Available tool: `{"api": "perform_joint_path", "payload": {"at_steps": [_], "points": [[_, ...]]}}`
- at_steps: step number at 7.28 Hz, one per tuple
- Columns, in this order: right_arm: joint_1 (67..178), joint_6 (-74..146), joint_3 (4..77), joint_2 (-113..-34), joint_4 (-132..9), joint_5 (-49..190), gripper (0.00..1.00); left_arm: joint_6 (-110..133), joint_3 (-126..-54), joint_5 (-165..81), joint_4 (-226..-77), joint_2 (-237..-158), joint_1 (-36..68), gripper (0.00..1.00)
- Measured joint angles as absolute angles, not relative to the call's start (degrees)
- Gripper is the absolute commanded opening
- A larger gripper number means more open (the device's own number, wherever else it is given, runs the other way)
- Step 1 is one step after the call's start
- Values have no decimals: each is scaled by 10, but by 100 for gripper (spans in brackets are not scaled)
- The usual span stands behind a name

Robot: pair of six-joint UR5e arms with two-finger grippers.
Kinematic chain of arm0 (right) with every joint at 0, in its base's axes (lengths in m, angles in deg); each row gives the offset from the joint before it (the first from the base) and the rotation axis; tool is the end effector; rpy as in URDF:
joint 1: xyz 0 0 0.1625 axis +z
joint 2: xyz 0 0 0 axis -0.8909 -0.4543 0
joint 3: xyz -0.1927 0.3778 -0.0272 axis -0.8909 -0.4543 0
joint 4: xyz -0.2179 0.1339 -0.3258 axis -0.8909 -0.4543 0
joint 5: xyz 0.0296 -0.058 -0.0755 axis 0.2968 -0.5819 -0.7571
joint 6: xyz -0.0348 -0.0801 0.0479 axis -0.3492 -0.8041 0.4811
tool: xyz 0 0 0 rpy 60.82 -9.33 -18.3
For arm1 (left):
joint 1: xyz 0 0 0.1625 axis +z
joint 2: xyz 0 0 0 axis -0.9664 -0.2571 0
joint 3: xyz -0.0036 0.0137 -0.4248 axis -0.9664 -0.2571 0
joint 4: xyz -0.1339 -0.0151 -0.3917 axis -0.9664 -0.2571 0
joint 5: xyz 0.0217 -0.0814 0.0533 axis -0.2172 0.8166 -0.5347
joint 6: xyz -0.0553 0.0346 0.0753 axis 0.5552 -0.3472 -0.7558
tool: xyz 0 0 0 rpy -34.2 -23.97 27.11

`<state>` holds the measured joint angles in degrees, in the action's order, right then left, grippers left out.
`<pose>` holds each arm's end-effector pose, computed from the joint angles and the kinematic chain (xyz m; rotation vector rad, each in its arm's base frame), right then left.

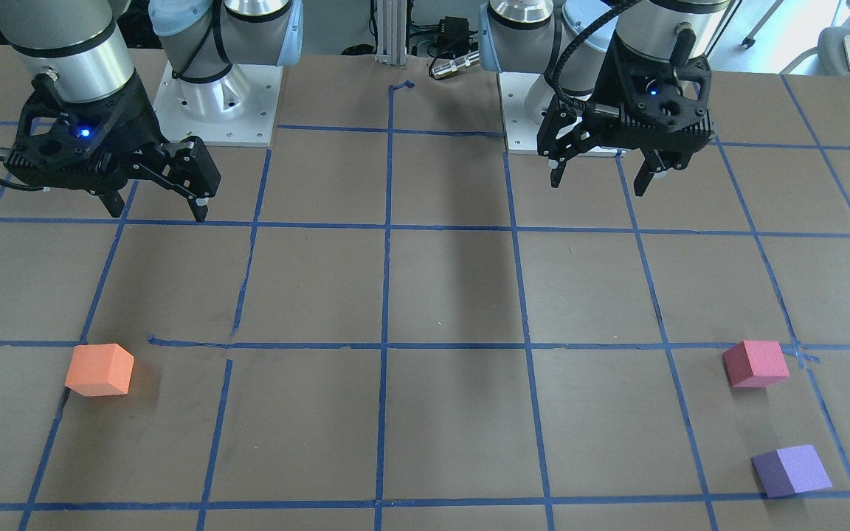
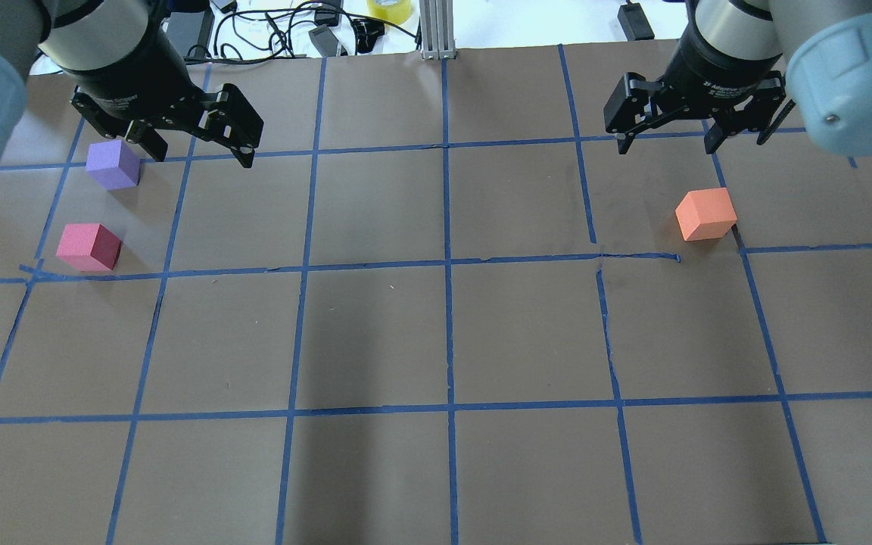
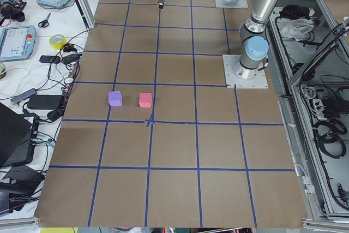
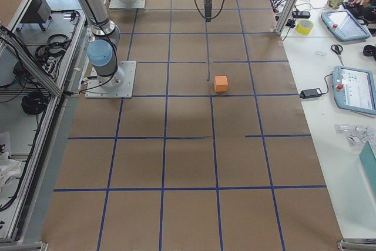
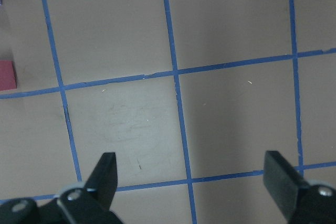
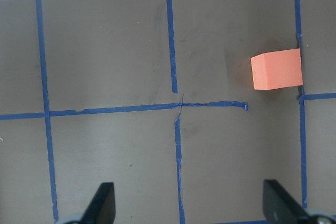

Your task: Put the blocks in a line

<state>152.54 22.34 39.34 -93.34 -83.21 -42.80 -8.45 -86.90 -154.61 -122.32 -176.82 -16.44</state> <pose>0.1290 -0.5056 0.4847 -0.0872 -3.1335 0.1760 -0.1444 -0.4884 0.5225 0.1858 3.1072 -0.1697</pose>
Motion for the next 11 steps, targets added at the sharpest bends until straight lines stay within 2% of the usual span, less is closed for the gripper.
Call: {"api": "perform_joint_path", "payload": {"at_steps": [11], "points": [[1525, 232, 412, -936, -831, -434, 100, -84, -872, -1544, -1223, -1762, -160, 100]]}}
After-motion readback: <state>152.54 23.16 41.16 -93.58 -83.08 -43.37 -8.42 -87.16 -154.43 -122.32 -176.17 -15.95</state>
